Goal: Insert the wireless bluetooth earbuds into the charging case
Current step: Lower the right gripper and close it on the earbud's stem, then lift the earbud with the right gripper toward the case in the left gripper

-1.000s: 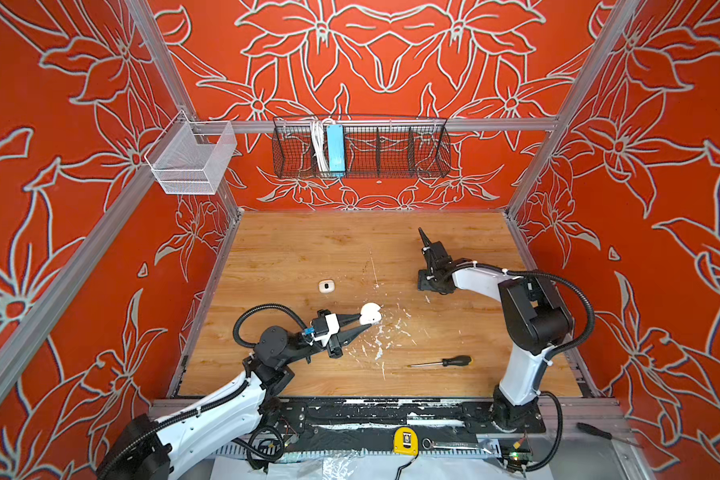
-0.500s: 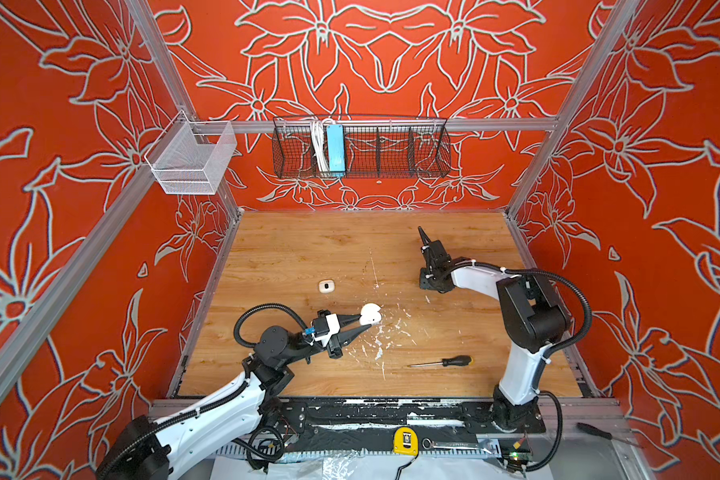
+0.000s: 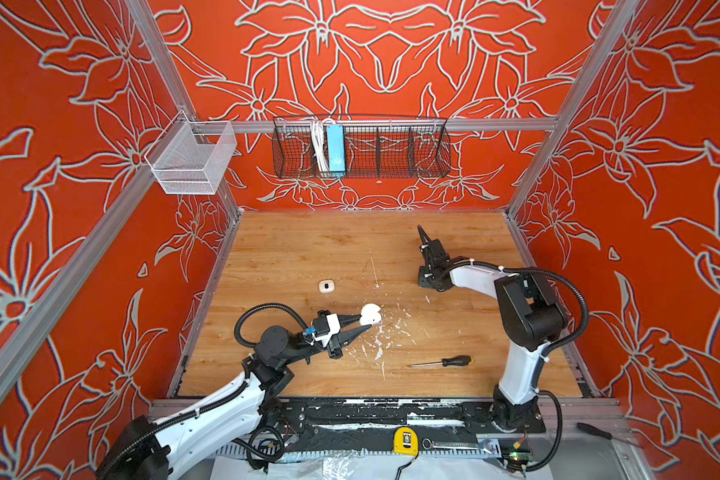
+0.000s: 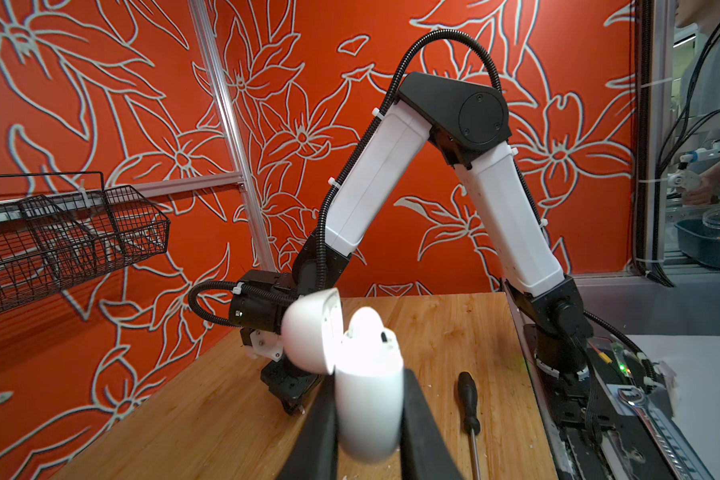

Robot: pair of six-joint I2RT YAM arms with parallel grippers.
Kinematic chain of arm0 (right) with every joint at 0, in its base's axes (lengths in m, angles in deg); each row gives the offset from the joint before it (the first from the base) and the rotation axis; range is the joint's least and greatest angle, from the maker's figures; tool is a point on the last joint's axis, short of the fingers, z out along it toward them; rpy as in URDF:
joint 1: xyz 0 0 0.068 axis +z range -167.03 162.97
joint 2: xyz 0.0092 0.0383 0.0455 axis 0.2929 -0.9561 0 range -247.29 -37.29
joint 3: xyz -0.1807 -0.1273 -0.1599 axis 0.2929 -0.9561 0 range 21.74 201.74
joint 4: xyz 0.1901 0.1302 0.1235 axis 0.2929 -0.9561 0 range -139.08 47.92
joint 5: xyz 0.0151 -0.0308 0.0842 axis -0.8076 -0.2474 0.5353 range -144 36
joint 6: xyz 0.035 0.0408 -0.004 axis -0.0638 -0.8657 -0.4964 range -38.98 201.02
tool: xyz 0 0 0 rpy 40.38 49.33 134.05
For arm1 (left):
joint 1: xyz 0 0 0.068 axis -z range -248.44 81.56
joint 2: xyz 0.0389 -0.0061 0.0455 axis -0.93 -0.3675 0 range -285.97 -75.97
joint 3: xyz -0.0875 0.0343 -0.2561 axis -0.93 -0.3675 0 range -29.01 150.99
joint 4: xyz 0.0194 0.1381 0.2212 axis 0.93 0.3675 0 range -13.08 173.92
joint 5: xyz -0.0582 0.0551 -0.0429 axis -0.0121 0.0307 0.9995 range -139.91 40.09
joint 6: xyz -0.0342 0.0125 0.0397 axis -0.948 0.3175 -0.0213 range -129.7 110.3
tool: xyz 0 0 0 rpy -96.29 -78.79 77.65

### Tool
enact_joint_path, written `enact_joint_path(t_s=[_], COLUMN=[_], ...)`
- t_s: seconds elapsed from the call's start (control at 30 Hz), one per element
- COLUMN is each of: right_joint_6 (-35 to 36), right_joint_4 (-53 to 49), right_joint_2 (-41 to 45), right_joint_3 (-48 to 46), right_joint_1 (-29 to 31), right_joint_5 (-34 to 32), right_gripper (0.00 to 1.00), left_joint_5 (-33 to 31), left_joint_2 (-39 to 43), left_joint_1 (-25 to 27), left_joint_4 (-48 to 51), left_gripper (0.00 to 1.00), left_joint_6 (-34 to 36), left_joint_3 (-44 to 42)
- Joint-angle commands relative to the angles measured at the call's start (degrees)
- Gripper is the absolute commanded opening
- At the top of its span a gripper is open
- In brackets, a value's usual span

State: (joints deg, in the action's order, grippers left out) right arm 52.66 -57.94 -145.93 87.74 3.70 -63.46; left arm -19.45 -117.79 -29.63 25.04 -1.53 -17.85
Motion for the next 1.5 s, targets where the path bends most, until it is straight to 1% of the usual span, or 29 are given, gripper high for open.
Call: enact_joint_path(t_s=[0.0,0.23,0.33,0.43,0.53,0.63,0.77,0.9,1.03,1.13,1.2,1.3,1.37,1.47], right_joint_6=[-0.74,-1.00,-1.34,-1.59,-1.76,-2.70,-2.58,-2.07,-0.18,2.39,6.40,12.67,16.01,20.33], right_joint_4=[-3.13,-2.05,-1.99,-2.12,-2.37,-3.06,-3.97,-7.09,-5.91,-3.03,1.88,8.61,12.88,19.27], right_joint_2=[-2.46,0.14,3.26,8.49,15.60,23.32,33.01,40.56,44.75,44.81,43.25,38.78,35.58,31.56], right_joint_3=[-0.56,-1.86,-3.11,-5.12,-7.67,-9.87,-10.81,-8.62,-6.87,-4.68,-3.01,0.62,2.70,4.67], right_joint_1=[0.10,0.36,1.13,2.88,5.84,9.72,18.60,29.77,41.08,49.54,55.32,62.19,65.27,67.94], right_joint_5=[-0.48,0.49,-1.07,-4.02,-8.16,-12.86,-20.57,-31.28,-40.55,-47.04,-50.77,-55.42,-56.74,-56.93], right_gripper=[0.21,0.14,0.11,0.09,0.09,0.08,0.06,0.05,0.04,0.03,0.03,0.03,0.03,0.02], left_joint_5=[-0.22,0.04,-0.05,-0.97,-1.54,-3.61,-6.46,-9.55,-13.15,-15.59,-15.66,-16.68,-18.09,-20.62], left_joint_2=[0.53,0.34,0.21,-0.31,-1.21,-2.43,-4.47,-6.28,-6.56,-6.69,-6.69,-5.96,-5.32,-4.10], left_joint_1=[0.63,0.68,0.67,0.68,0.70,0.67,0.68,0.66,0.65,0.50,0.39,0.31,0.22,0.11], left_joint_4=[-0.77,-0.91,-0.70,-0.31,-0.59,-0.44,0.36,-0.21,-0.62,-0.67,-1.79,-1.56,-1.73,-1.61], left_gripper=[0.00,0.00,0.00,0.00,0.00,0.00,0.00,0.00,0.00,0.00,0.00,0.00,0.00,0.00], left_joint_6=[0.89,0.90,0.89,0.33,0.36,-0.25,0.13,1.14,2.35,2.79,3.39,3.85,3.81,3.78], left_joint_3=[1.50,1.51,1.60,1.96,1.96,2.06,2.35,1.75,0.84,0.38,-0.24,-0.56,-1.05,-1.72])
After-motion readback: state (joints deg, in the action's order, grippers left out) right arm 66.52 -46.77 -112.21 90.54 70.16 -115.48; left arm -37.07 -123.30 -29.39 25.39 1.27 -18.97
